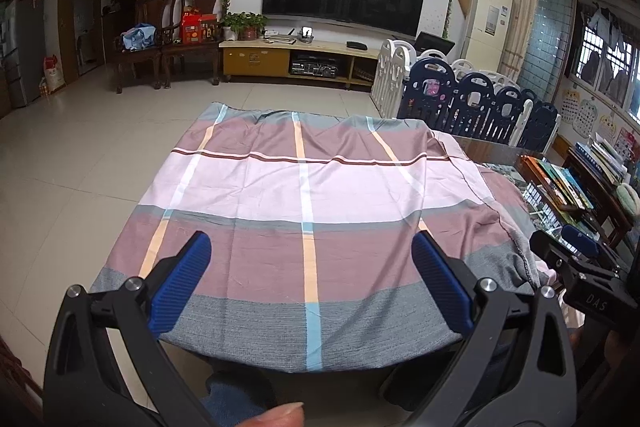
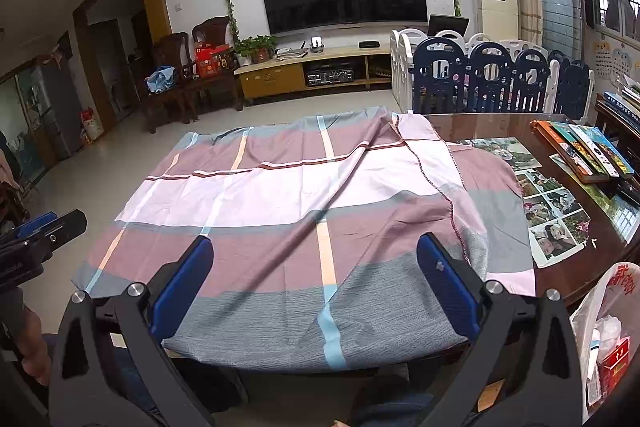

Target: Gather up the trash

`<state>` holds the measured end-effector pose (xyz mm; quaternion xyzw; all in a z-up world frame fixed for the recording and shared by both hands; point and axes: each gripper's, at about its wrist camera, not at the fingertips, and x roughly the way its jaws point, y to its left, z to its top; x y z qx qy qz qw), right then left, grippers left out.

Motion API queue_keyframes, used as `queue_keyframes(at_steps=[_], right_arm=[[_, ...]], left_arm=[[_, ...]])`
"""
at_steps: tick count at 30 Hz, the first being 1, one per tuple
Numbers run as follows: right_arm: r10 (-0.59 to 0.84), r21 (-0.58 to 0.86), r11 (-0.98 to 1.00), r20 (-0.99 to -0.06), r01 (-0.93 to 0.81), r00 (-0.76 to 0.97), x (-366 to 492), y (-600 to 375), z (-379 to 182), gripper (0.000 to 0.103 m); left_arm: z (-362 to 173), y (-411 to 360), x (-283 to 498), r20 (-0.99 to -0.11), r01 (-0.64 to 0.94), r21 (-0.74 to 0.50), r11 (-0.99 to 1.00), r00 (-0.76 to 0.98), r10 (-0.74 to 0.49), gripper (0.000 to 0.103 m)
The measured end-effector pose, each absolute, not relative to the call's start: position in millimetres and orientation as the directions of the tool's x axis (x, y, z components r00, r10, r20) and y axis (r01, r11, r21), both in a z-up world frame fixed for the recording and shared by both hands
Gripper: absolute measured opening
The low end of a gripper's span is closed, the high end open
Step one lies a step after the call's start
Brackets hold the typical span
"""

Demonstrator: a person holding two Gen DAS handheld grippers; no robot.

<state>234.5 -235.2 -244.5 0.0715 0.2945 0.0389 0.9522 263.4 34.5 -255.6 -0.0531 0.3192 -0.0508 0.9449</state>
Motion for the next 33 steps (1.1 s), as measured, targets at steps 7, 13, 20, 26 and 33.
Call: queue_keyframes(at_steps=[7, 13, 20, 26, 33], right_arm=[[0.12, 0.158, 0.987, -0.553, -0.038, 0.825, 233.8, -236.0, -243.3, 0.099], [0.12, 0.157, 0.987, -0.553, -0.038, 0.824, 234.0, -235.7, -243.5, 0.099], [0.119, 0.155, 0.987, -0.554, -0.039, 0.824, 234.3, -235.1, -243.8, 0.099], [0.119, 0.156, 0.987, -0.554, -0.038, 0.824, 234.0, -234.8, -243.8, 0.099], [0.119, 0.157, 0.987, -0.555, -0.037, 0.823, 234.0, -234.6, -243.9, 0.099]], left_arm=[[-256.4, 34.5, 263.1, -0.606, 0.063, -0.124, 0.99, 0.786, -0.126, 0.1], [-256.0, 32.2, 262.3, -0.605, 0.08, -0.119, 0.99, 0.785, -0.136, 0.1], [-256.3, 31.8, 260.4, -0.607, 0.061, -0.108, 0.992, 0.786, -0.114, 0.1], [-258.2, 32.1, 260.1, -0.614, 0.05, -0.103, 0.993, 0.782, -0.104, 0.1], [-262.1, 40.2, 265.8, -0.643, 0.036, -0.152, 0.988, 0.756, -0.127, 0.1]])
